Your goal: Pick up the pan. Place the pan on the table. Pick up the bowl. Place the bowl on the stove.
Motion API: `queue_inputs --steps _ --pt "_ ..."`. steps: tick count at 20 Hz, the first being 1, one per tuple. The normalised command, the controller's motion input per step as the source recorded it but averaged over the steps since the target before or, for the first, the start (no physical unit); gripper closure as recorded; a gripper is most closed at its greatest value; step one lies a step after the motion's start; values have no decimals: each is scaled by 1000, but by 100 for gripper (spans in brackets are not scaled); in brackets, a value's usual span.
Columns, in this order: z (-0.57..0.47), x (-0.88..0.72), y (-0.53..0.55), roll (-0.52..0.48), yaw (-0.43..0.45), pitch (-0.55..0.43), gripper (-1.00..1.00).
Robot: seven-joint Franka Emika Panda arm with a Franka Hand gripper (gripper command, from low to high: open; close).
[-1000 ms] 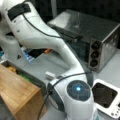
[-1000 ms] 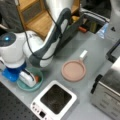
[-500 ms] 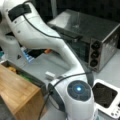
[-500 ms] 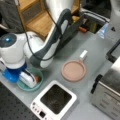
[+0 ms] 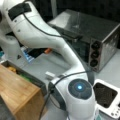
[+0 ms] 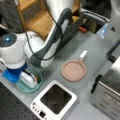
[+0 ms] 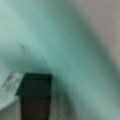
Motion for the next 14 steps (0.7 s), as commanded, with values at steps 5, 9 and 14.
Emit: queue_inputs --steps 5,9,14 --pt "-23 -8 60 167 -117 -99 100" --pt "43 -3 55 208 -118 -80 100" --pt "115 -22 66 333 -98 -45 100"
